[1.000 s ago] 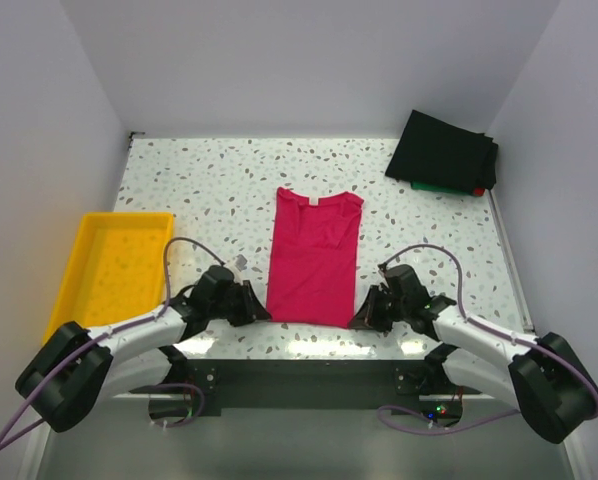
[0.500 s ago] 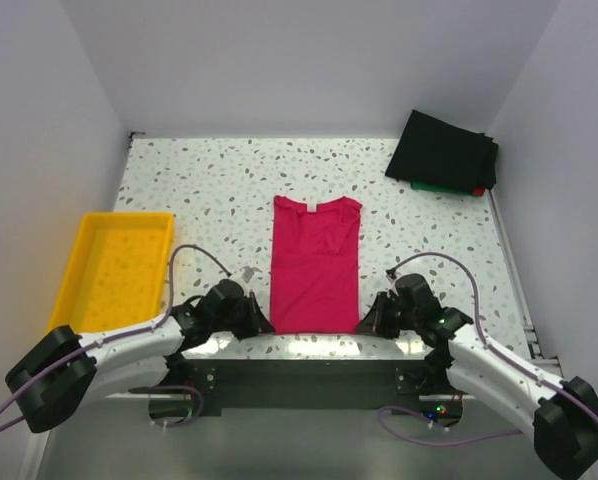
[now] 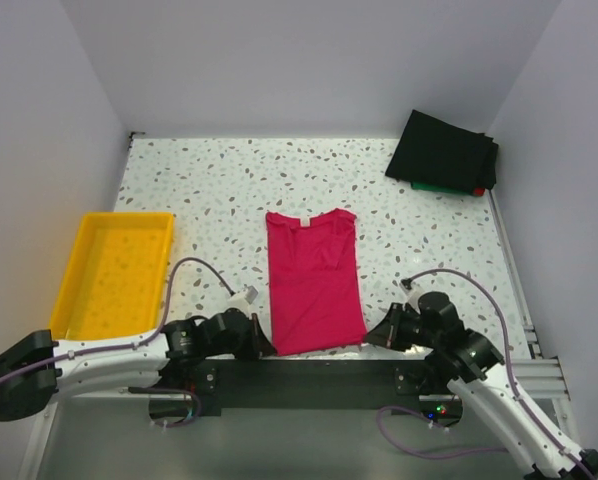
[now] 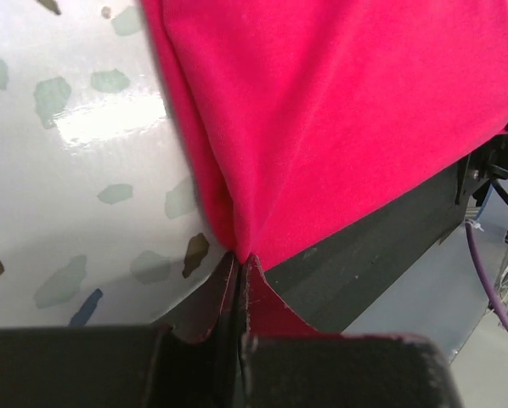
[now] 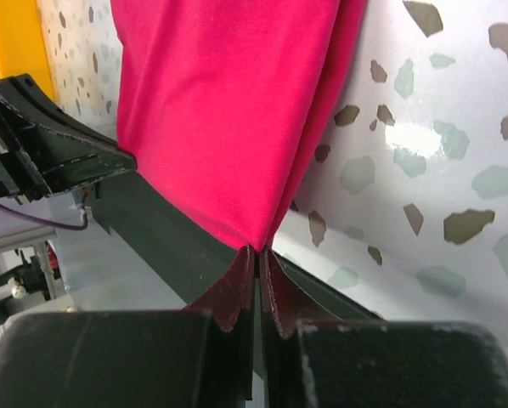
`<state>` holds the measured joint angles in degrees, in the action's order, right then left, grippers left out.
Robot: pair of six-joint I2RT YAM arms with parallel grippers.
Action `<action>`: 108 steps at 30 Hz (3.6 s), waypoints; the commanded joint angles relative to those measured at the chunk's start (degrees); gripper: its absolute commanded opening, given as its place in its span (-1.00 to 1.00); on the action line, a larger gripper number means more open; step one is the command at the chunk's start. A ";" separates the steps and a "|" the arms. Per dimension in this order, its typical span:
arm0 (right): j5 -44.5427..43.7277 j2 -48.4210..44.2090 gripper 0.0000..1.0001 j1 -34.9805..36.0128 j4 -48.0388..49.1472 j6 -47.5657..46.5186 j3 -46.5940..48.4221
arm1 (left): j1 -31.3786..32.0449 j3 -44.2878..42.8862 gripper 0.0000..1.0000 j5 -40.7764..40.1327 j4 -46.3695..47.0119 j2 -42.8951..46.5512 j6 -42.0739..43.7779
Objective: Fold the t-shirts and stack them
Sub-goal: Fold the tshirt
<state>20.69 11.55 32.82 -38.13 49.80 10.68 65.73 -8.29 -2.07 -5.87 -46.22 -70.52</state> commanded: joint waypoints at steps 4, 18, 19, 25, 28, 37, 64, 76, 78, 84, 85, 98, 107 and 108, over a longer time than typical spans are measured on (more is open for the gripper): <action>-0.82 0.21 -1.00 0.14 -7.84 -3.57 7.60 | 1.41 -8.83 -1.00 -8.90 -7.04 2.71 -0.24; -11.02 24.89 -1.00 0.23 -0.03 -10.60 24.47 | -4.46 -28.52 -1.00 -21.32 -19.01 -2.73 10.13; -11.54 26.49 -1.00 0.05 0.68 -10.95 25.61 | -6.39 -29.31 -1.00 -18.62 -18.83 -3.26 13.19; -16.64 42.22 -1.00 -1.70 4.90 -15.43 38.95 | -20.01 -35.98 -1.00 -11.65 -13.83 -10.46 23.23; -16.47 49.95 -1.00 -5.39 7.89 -17.10 44.05 | -24.93 -39.41 -1.00 -7.61 -10.50 -16.43 26.57; -12.25 74.10 -1.00 -14.27 13.43 -19.65 62.33 | -37.59 -53.82 -1.00 1.80 -6.53 -37.86 27.90; -5.07 107.29 0.53 -20.78 9.99 -32.22 95.24 | -52.47 -69.33 0.11 12.26 -5.91 -57.51 28.17; 0.14 94.36 0.18 -19.11 23.62 -28.63 70.01 | -40.61 -63.78 -0.52 12.87 -0.73 -57.74 25.44; -0.03 92.78 0.09 -16.75 24.42 -27.66 68.78 | -39.72 -62.99 -0.75 14.80 1.29 -59.16 24.38; -2.31 93.74 -0.16 -10.68 26.96 -24.14 67.55 | -36.83 -61.23 -1.00 19.63 8.23 -62.06 22.10; -2.32 94.96 -0.19 -10.58 27.14 -23.53 67.46 | -36.47 -61.23 -1.00 20.17 8.76 -62.67 22.09; -8.55 96.21 -0.23 -10.93 27.76 -18.16 57.80 | -32.51 -60.00 -1.00 21.84 12.28 -68.65 22.27; -11.98 86.46 -0.10 -10.49 26.97 -17.72 49.53 | -32.25 -56.57 -1.00 20.00 10.89 -68.31 23.15; -14.68 85.49 0.01 -10.49 26.62 -18.24 49.70 | -32.25 -56.57 -1.00 19.73 10.44 -68.13 23.41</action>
<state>11.22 101.67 22.11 -11.11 32.32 60.71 33.19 -65.76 18.96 4.45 -115.37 -47.97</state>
